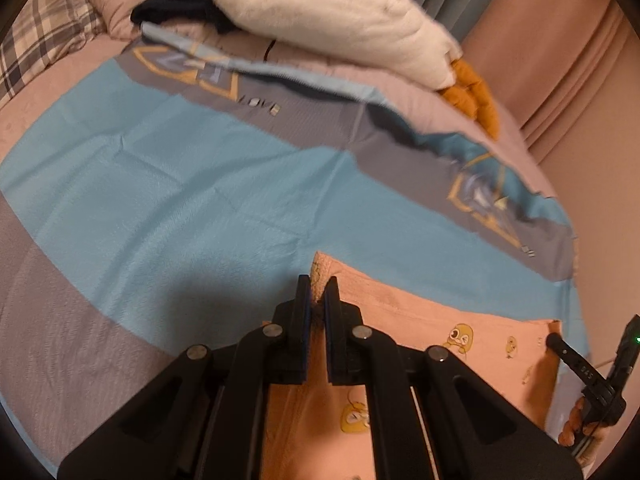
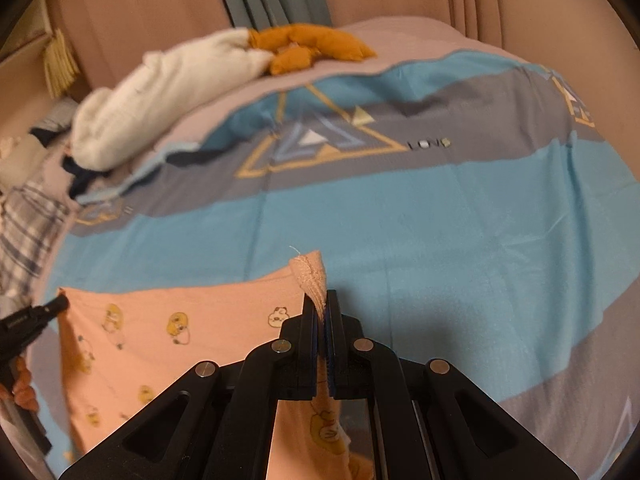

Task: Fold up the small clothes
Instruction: 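Grasp the sleepsuit edge with the right gripper while the left gripper pinches fabric, then lift the held edge with both grippers and lay it over the body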

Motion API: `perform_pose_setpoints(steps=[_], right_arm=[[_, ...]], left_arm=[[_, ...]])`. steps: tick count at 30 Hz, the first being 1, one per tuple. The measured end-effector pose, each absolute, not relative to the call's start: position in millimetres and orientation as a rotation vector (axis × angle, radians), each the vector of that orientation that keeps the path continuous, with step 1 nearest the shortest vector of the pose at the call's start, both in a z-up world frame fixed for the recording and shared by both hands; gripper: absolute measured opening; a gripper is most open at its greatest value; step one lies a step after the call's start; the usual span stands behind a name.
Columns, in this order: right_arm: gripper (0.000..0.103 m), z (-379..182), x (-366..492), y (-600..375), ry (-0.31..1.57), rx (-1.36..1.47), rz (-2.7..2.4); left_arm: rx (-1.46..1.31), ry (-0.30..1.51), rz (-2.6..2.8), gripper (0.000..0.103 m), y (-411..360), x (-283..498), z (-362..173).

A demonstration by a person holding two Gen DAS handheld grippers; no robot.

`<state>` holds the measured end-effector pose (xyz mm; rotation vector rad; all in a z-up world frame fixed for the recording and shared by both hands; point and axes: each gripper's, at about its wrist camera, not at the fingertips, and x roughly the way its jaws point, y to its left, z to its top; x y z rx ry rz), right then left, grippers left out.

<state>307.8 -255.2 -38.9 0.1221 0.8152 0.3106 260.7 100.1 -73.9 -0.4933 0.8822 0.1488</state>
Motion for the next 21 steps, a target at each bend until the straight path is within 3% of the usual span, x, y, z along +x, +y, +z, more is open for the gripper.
perform_pose_setpoints(steps=[11, 21], right_arm=[[0.004, -74.2, 324.3, -253.8, 0.913, 0.089, 0.252], [0.004, -80.9, 327.6, -247.4, 0.931, 0.053, 0.228]], left_arm=[[-0.440, 0.996, 0.198, 0.006, 101.4, 279.0, -115.5], [-0.418, 1.007, 0.206, 0.008, 99.5, 282.8, -121.7]])
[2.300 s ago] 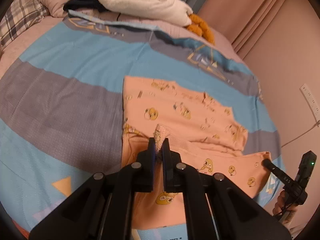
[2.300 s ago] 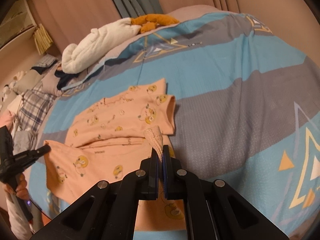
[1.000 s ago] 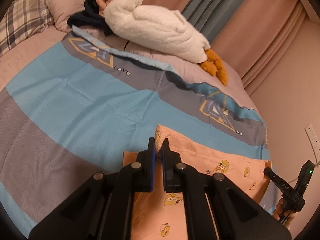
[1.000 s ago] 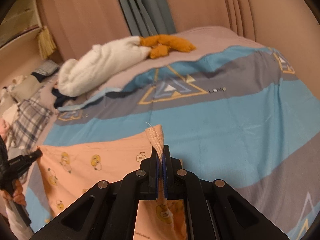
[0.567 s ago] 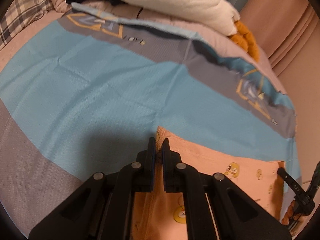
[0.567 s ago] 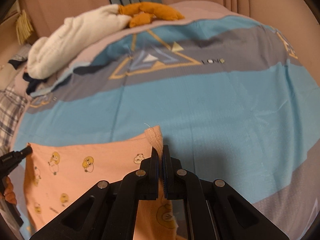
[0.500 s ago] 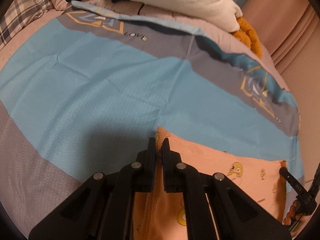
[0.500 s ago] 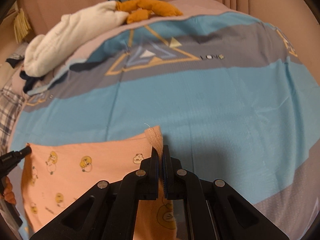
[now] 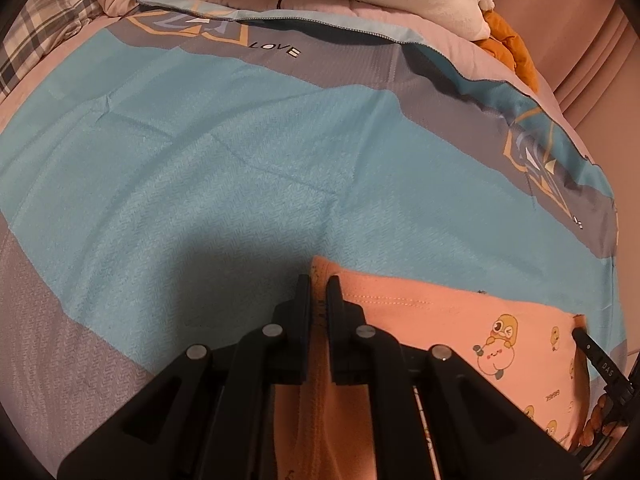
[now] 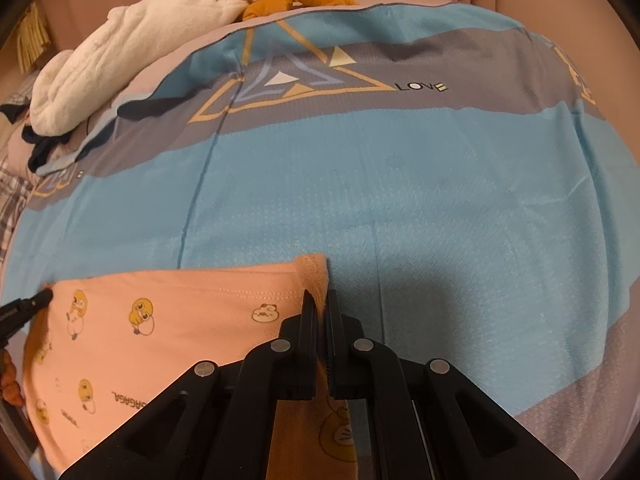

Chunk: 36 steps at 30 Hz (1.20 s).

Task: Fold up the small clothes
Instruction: 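Lift the held edge with both grippers and lay it over the body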

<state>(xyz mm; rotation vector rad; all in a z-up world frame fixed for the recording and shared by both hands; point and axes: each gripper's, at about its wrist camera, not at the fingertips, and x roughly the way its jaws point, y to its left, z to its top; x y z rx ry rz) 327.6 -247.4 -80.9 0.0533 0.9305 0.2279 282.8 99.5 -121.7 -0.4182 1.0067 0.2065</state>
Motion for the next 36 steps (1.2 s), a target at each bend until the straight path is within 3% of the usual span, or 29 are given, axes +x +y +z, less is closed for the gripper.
perform_pose_setpoints(steps=[21, 24, 26, 28, 31, 36], right_arm=[[0.004, -86.4, 330.3, -240.6, 0.937, 0.013, 0.186], [0.004, -86.7, 330.7, -241.6, 0.944, 0.015, 0.173], [0.004, -86.2, 329.9, -242.1, 0.944, 0.010, 0.171], [0.013, -84.6, 327.2, -243.1, 0.945, 0.011, 0.160], [0.041, -77.0, 316.6, -248.3, 0.941, 0.027, 0.116], [0.050, -58.6, 292.0, -255.4, 0.923, 0.064, 0.123]], left_arm=[[-0.424, 1.016, 0.245, 0.011, 97.2, 285.0, -123.9], [-0.432, 1.026, 0.245, 0.014, 98.1, 284.4, -121.5], [-0.406, 1.033, 0.249, 0.021, 95.9, 281.0, -116.5], [-0.376, 1.033, 0.259, 0.038, 94.3, 275.2, -111.6], [-0.377, 1.012, 0.239, 0.052, 93.5, 258.6, -100.9], [-0.384, 0.964, 0.172, 0.066, 85.9, 223.9, -73.2]])
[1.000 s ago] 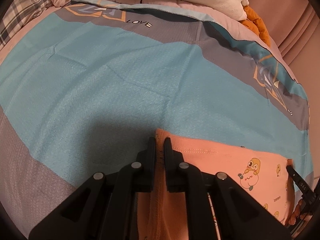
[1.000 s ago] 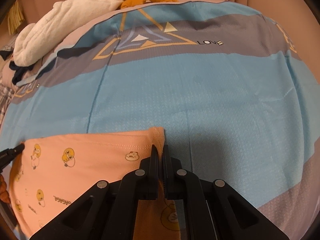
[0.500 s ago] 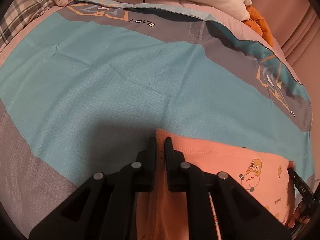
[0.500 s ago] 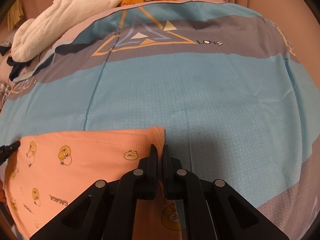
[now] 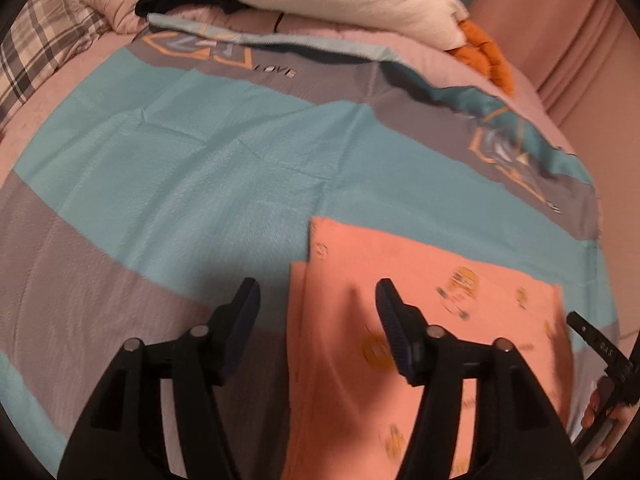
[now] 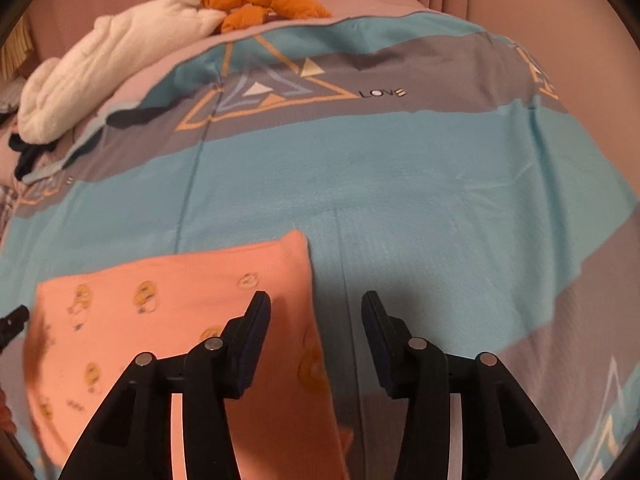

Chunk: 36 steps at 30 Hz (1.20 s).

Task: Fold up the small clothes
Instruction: 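Lift the held edge with both grippers and lay it over the body, then open both grippers and release the folded sleepsuit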

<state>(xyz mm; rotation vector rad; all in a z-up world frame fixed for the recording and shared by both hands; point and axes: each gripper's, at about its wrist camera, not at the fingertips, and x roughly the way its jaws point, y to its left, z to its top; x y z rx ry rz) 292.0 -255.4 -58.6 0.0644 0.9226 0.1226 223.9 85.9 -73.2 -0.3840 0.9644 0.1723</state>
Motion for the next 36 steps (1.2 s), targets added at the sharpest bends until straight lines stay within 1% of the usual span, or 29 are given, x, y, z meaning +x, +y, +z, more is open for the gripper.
perform_pose_setpoints(steps=[1, 2, 4, 7, 11, 17, 20, 22, 26, 30, 33, 36], right_arm=[[0.057, -51.7, 282.7, -256.5, 0.911, 0.077, 0.132], [0.063, -47.1, 277.0, -257.7, 0.899, 0.085, 0.141], [0.066, -34.7, 259.3, -260.6, 0.860, 0.103, 0.160], [0.066, -18.3, 228.6, -264.7, 0.812, 0.126, 0.165], [0.067, -15.2, 200.2, -272.2, 0.777, 0.184, 0.163], [0.067, -40.3, 166.0, -279.8, 0.812, 0.246, 0.123], [0.067, -52.2, 152.0, -282.4, 0.839, 0.272, 0.126], [0.067, -60.7, 144.2, -282.5, 0.858, 0.283, 0.118], [0.067, -79.1, 135.3, -280.1, 0.893, 0.312, 0.137], [0.067, -92.8, 138.6, -281.0, 0.927, 0.398, 0.175], [0.067, -99.0, 139.8, -279.8, 0.925, 0.428, 0.182], [0.062, -104.2, 143.5, -281.1, 0.920, 0.461, 0.191]], left_arm=[[-0.381, 0.953, 0.161, 0.071, 83.8, 217.6, -67.8], [-0.379, 0.931, 0.143, 0.074, 81.8, 207.2, -58.8], [-0.382, 0.901, 0.119, 0.085, 78.0, 192.4, -47.0], [-0.403, 0.882, 0.083, 0.087, 75.4, 173.1, -37.9], [-0.425, 0.890, 0.026, 0.087, 72.8, 144.7, -43.6], [-0.444, 0.958, -0.003, 0.085, 67.9, 118.6, -75.7], [-0.475, 0.992, -0.025, 0.079, 64.4, 107.8, -93.5], [-0.500, 1.013, -0.043, 0.073, 62.7, 103.4, -102.1], [-0.526, 1.033, -0.076, 0.071, 58.7, 101.2, -112.7], [-0.539, 1.030, -0.116, 0.070, 51.5, 104.2, -118.1], [-0.575, 1.024, -0.141, 0.068, 50.1, 108.1, -121.3], [-0.612, 1.016, -0.159, 0.068, 50.3, 115.6, -124.6]])
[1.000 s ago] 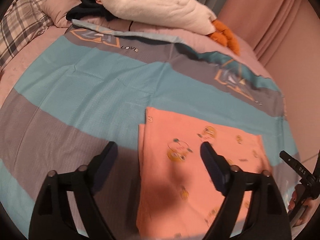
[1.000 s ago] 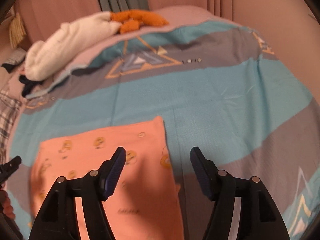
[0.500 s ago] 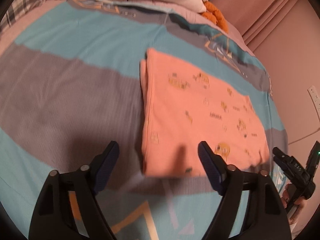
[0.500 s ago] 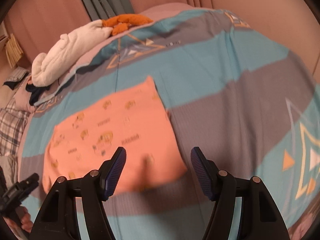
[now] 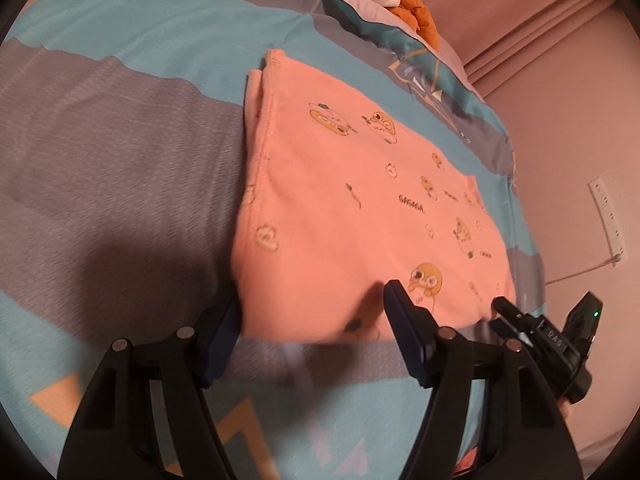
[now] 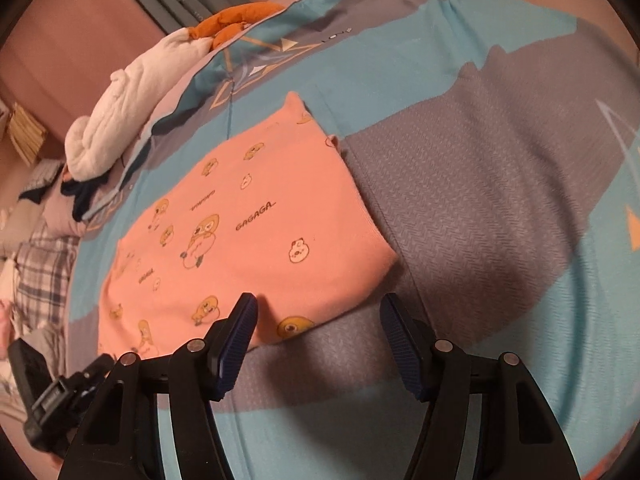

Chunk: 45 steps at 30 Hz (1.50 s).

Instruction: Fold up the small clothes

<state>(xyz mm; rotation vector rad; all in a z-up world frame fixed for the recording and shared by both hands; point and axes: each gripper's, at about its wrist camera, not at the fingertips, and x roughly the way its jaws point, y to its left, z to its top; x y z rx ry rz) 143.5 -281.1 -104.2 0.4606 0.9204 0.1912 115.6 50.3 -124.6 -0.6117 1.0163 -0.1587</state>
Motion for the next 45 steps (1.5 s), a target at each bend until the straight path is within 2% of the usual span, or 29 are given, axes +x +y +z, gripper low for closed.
perform_pose_setpoints(steps=[2, 5, 8, 9, 10, 14, 19, 25, 30, 37, 45], right_arm=[[0.058, -106.1, 146.6, -281.8, 0.907, 0.477, 0.198], [0.052, -108.6, 152.8, -281.6, 0.894, 0.498, 0.204], [0.041, -110.9, 158.0, -282.3, 0.883, 0.522, 0.201], [0.038, -111.4, 159.9, -282.4, 0.880, 0.528, 0.198], [0.033, -111.8, 161.4, -282.2, 0.879, 0.529, 0.190], [0.017, -106.3, 160.4, -277.7, 0.861, 0.499, 0.176], [0.008, -81.1, 140.7, -279.4, 0.797, 0.437, 0.158], [0.008, -51.3, 111.7, -278.4, 0.740, 0.370, 0.203], [0.008, -45.0, 91.8, -282.6, 0.741, 0.359, 0.225], [0.008, -76.9, 94.9, -288.7, 0.856, 0.399, 0.193], [0.010, -101.0, 95.9, -295.6, 0.944, 0.474, 0.155]], left_arm=[[-0.627, 1.011, -0.161, 0.065, 50.9, 120.1, -125.8], [-0.654, 1.004, -0.162, 0.054, 52.0, 128.5, -126.8], [-0.673, 1.023, -0.128, 0.034, 53.7, 136.2, -130.4], [-0.684, 1.031, -0.122, 0.023, 54.8, 138.0, -131.0], [-0.712, 1.034, -0.137, 0.016, 56.4, 139.7, -130.8], [-0.704, 1.010, -0.132, 0.013, 55.5, 134.8, -120.3], [-0.679, 0.994, -0.152, 0.009, 53.2, 119.2, -101.1], [-0.653, 0.954, -0.176, 0.009, 55.2, 88.2, -75.1], [-0.621, 0.976, -0.159, 0.010, 54.8, 59.4, -77.6], [-0.540, 1.073, -0.074, 0.012, 47.6, 56.8, -110.1], [-0.493, 1.114, -0.049, 0.016, 45.1, 61.8, -119.9]])
